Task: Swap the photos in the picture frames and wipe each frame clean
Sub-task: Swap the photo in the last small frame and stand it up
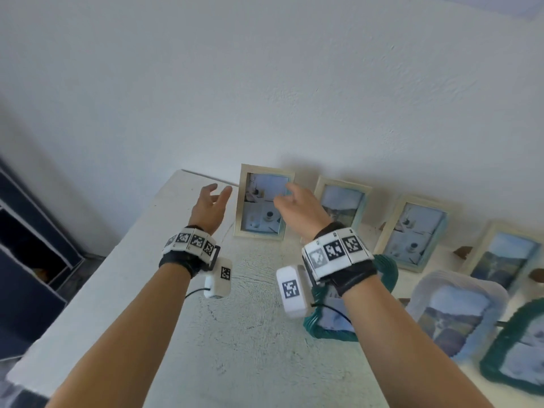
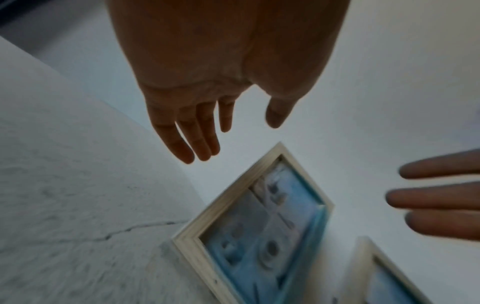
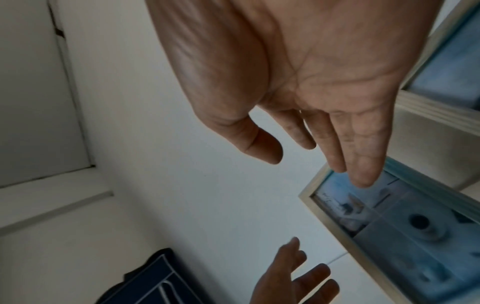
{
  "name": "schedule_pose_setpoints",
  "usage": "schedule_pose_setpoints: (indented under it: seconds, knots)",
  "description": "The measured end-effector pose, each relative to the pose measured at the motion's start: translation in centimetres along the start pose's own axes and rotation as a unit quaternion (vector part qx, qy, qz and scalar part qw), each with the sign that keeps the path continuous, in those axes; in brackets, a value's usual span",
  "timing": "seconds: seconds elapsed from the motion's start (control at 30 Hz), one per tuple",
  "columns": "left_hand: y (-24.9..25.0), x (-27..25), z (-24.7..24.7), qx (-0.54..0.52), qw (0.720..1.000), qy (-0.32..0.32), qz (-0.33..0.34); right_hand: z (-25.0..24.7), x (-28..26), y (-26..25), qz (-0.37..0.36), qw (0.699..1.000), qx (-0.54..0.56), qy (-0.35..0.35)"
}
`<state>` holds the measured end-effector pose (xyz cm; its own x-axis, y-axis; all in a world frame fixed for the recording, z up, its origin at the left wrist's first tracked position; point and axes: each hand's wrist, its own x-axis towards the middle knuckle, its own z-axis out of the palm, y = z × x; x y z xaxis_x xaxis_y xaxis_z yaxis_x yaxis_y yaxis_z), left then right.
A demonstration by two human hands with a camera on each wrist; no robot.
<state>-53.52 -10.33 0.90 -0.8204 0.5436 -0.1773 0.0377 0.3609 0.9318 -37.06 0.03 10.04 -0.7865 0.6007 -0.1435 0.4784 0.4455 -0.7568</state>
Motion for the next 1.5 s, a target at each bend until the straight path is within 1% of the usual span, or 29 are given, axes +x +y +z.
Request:
schedule_pose_setpoints:
  seconds: [0.07, 0.13, 0.2, 0.27, 0.37, 0.43, 0.5, 0.63, 0.73, 0.83, 0.93, 1.0, 1.1, 1.17, 1.23, 1.33, 1.4, 1.47, 1.5]
  knots:
    - [-0.4, -2.9, 0.1, 0.011, 0.998, 0.048, 0.039, -0.2, -2.6, 0.2, -0.039, 0.999, 0.018, -0.017]
    - [-0.5, -6.3, 0.5, 0.032, 0.994, 0.061, 0.082, -0.3, -5.2, 0.8, -0.072, 0.996, 0.049, -0.035]
    - [-0.9, -9.7, 1.2, 0.028, 0.993, 0.043, 0.11, -0.6, -8.0, 2.2, -0.091, 0.99, 0.084, -0.064]
    - [-1.3, -13.2, 2.1, 0.014, 0.992, 0.017, 0.122, -1.1, -11.0, 4.4, -0.092, 0.986, 0.107, -0.088]
    - [-1.6, -18.6, 4.2, 0.031, 0.99, -0.032, 0.136, -2.2, -15.5, 9.0, -0.091, 0.985, 0.118, -0.09]
    - [-1.6, -21.9, 6.4, 0.042, 0.986, -0.066, 0.147, -3.3, -18.3, 12.6, -0.086, 0.988, 0.111, -0.063]
    - [-1.6, -25.1, 9.5, 0.055, 0.981, -0.105, 0.154, -4.8, -21.4, 16.4, -0.06, 0.993, 0.102, -0.021]
    - [-1.5, -30.7, 17.8, 0.07, 0.965, -0.188, 0.166, -9.0, -28.6, 23.4, -0.013, 0.993, 0.078, 0.091]
    - [-0.6, -34.2, 24.7, 0.086, 0.947, -0.254, 0.18, -12.8, -34.1, 28.3, 0.016, 0.984, 0.015, 0.176]
    - [0.6, -37.2, 31.4, 0.081, 0.927, -0.309, 0.197, -16.7, -39.1, 32.8, 0.031, 0.957, -0.11, 0.268]
    - [1.5, -39.6, 37.5, 0.091, 0.908, -0.345, 0.221, -20.2, -43.2, 36.4, 0.083, 0.918, -0.215, 0.322]
    - [2.1, -40.7, 41.3, 0.108, 0.896, -0.357, 0.239, -22.1, -45.1, 38.8, 0.124, 0.901, -0.247, 0.336]
    - [3.1, -42.0, 46.3, 0.142, 0.881, -0.361, 0.272, -24.4, -47.0, 42.2, 0.176, 0.893, -0.277, 0.306]
    - [3.7, -42.3, 49.1, 0.168, 0.867, -0.358, 0.302, -25.7, -47.7, 43.5, 0.193, 0.893, -0.298, 0.276]
    - [4.3, -42.4, 51.5, 0.208, 0.848, -0.353, 0.336, -27.0, -48.1, 44.0, 0.182, 0.893, -0.312, 0.27]
    - [5.6, -42.1, 54.3, 0.258, 0.821, -0.337, 0.381, -29.4, -48.2, 44.5, 0.128, 0.904, -0.293, 0.284]
    - [6.5, -41.8, 56.1, 0.298, 0.799, -0.331, 0.403, -31.6, -48.0, 45.0, 0.107, 0.905, -0.285, 0.296]
    - [7.3, -41.9, 57.9, 0.36, 0.768, -0.332, 0.413, -33.9, -47.9, 45.3, 0.103, 0.897, -0.287, 0.321]
    - [7.6, -42.0, 58.7, 0.397, 0.747, -0.33, 0.419, -35.0, -47.8, 45.4, 0.105, 0.891, -0.288, 0.334]
